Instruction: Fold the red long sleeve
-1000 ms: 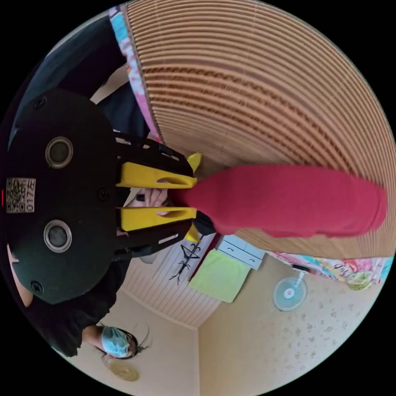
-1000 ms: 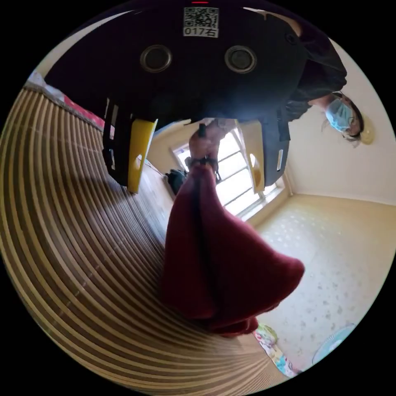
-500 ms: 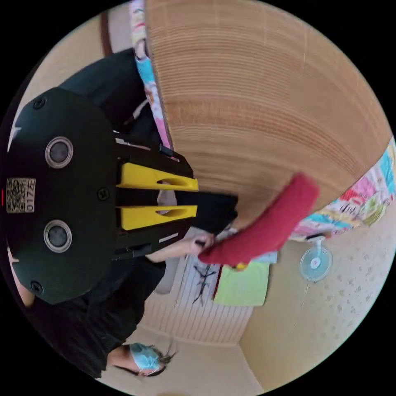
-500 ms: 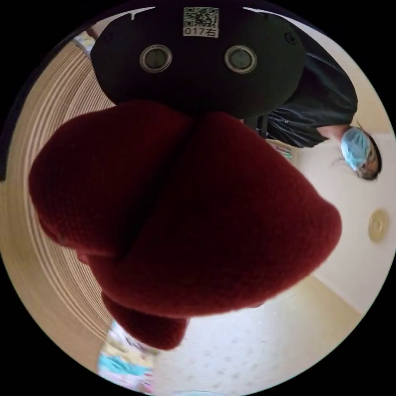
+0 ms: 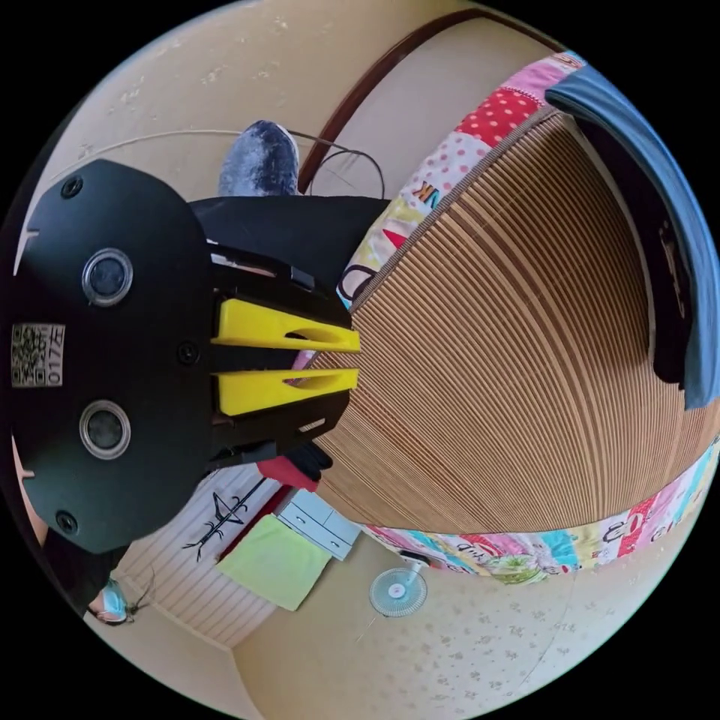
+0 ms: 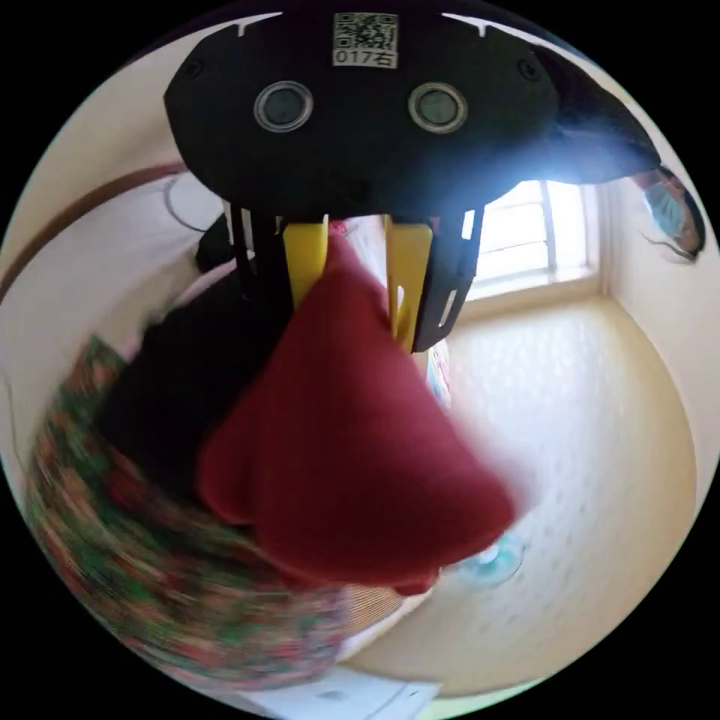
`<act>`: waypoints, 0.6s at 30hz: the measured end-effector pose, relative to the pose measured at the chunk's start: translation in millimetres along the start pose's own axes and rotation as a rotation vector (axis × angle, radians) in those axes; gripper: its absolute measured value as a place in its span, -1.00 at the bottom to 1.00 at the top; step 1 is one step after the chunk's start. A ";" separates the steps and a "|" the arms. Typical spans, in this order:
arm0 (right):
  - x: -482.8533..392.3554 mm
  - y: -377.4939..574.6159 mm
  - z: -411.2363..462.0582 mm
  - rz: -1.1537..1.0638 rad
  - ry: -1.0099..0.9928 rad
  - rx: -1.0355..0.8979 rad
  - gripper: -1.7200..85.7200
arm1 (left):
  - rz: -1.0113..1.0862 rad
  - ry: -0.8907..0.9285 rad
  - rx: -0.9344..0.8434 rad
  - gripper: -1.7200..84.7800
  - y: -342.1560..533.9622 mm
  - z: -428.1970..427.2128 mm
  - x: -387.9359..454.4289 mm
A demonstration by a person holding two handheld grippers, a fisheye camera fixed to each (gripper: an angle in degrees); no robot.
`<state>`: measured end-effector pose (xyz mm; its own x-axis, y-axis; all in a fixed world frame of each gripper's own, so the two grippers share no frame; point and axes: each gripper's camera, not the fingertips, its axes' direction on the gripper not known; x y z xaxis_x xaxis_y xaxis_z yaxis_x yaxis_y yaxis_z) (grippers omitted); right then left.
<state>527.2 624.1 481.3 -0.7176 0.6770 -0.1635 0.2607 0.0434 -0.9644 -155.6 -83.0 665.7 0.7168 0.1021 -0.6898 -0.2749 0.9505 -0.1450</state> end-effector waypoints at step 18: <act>228.8 303.3 126.1 0.921 -0.569 0.142 -0.95 | 0.435 -0.183 -0.264 -0.81 20.6 -14.2 -28.9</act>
<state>360.7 699.5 125.2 -0.4880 -0.0340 -0.8722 0.8005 -0.4159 -0.4316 -191.0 -70.5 672.6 0.5943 0.5419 -0.5942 -0.7061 0.7053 -0.0631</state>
